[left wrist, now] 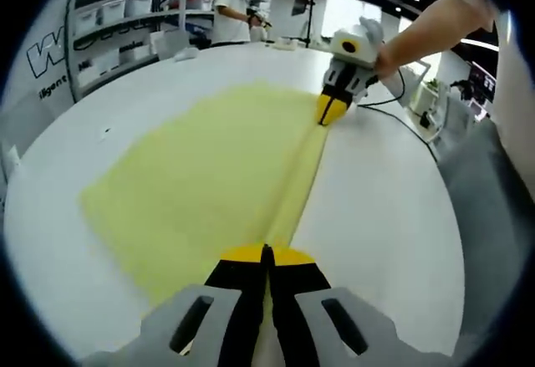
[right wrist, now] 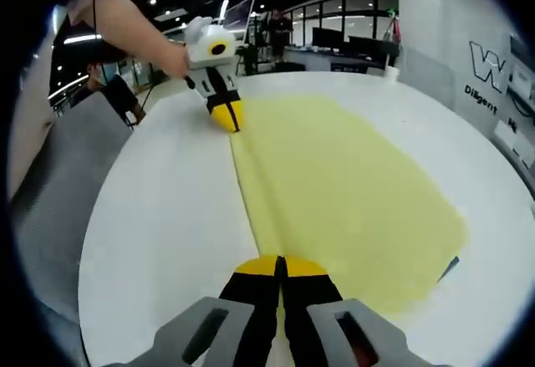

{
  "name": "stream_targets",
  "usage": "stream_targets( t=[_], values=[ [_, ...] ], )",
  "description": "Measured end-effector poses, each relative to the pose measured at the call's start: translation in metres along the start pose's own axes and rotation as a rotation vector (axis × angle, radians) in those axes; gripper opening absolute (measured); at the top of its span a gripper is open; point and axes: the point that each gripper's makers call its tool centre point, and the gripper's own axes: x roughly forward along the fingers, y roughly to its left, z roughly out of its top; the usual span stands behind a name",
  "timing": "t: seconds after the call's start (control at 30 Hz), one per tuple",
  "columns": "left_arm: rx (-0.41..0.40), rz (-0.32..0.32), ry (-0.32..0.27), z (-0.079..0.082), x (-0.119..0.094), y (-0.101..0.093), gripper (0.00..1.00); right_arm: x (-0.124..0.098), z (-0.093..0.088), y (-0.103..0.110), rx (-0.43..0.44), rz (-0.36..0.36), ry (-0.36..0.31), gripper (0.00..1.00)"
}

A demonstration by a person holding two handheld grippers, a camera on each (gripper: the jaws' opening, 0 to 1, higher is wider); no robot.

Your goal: Fold the garment on the visible template until the final outline fits inside the template.

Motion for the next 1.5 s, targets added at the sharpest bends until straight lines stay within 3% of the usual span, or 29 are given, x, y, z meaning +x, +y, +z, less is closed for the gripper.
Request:
stream_targets(
  t=[0.37, 0.73, 1.0, 1.07, 1.17, 1.5],
  values=[
    [-0.06, 0.054, 0.003, -0.023, -0.026, 0.014, 0.0, -0.026, -0.025, -0.01, 0.022, -0.042, 0.019, 0.0],
    [-0.105, 0.104, 0.009, -0.039, -0.045, 0.024, 0.0, -0.035, -0.03, -0.012, 0.049, -0.063, 0.021, 0.0],
    [-0.106, 0.135, 0.039, -0.047, -0.058, 0.025, 0.0, -0.052, -0.036, -0.015, 0.057, -0.086, 0.046, 0.0],
    [-0.105, 0.16, 0.092, -0.058, -0.065, 0.028, 0.0, -0.055, -0.038, -0.017, 0.057, -0.094, 0.05, 0.0],
    [-0.121, 0.169, 0.097, -0.065, -0.072, 0.028, 0.0, -0.06, -0.038, -0.016, 0.063, -0.102, 0.049, 0.0],
    [-0.146, 0.207, 0.062, -0.061, -0.091, 0.017, 0.0, -0.07, -0.035, -0.002, 0.091, -0.129, 0.035, 0.0]
  ],
)
